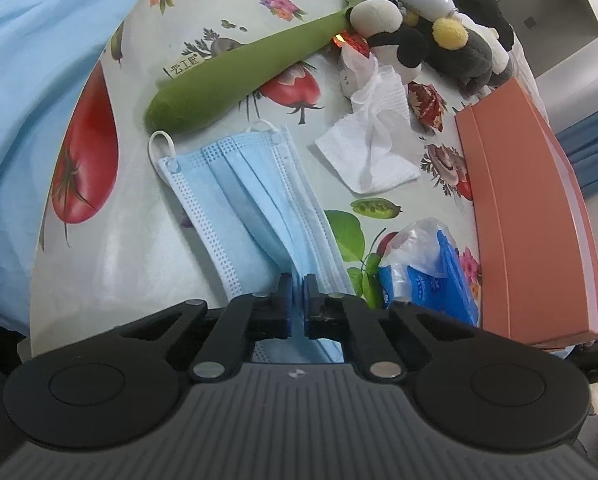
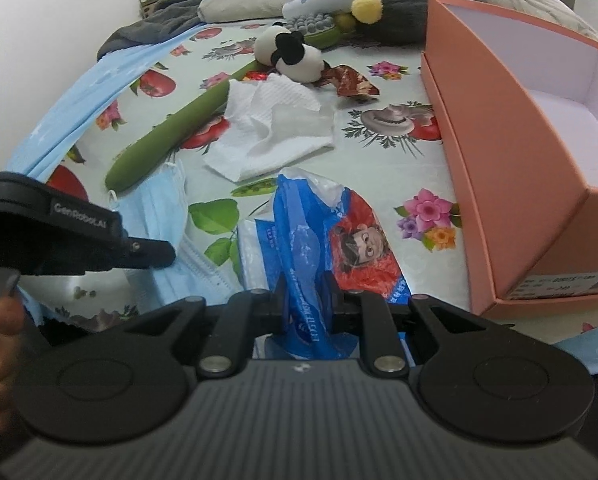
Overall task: Organize soft objects
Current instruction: 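Lift tissue packet with right gripper while left lifts the face mask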
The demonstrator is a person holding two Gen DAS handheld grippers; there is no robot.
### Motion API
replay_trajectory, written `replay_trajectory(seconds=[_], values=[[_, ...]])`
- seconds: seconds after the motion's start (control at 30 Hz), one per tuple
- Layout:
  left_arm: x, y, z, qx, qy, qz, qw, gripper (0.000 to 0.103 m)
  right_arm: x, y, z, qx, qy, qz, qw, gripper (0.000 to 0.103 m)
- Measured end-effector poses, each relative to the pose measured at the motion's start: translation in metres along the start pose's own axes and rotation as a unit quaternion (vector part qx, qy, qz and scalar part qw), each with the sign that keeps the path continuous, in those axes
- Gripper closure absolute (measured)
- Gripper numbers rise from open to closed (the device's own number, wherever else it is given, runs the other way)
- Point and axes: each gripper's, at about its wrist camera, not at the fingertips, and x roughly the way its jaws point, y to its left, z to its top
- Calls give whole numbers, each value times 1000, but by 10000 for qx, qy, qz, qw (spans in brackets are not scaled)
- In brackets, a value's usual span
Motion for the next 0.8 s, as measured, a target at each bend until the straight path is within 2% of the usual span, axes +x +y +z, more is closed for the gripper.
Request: replay_trajectory(seconds=[0.33, 0.6, 0.63, 0.67, 0.7, 0.8], values=[[-12, -7, 3, 64, 4, -263, 9996, 99, -7, -8, 5, 124, -41, -48, 9999, 84], [-38, -25, 15, 251, -102, -705, 9971, 100, -29, -12, 16, 192, -307, -57, 9993, 85], [-41, -28, 17, 264, -114, -769, 9966, 100, -33, -13, 18, 193, -361, -77, 9991, 85], [-44, -31, 17, 282, -123, -817, 9962, 100, -35, -13, 19, 189, -394, -102, 9990, 93], [-47, -34, 18, 290, -129, -865, 9957, 100, -37, -14, 20, 196, -416, -138, 9988, 95], [-54, -41, 21, 370, -172, -978, 9944, 100, -41, -17, 21, 231, -464, -163, 9985, 95]])
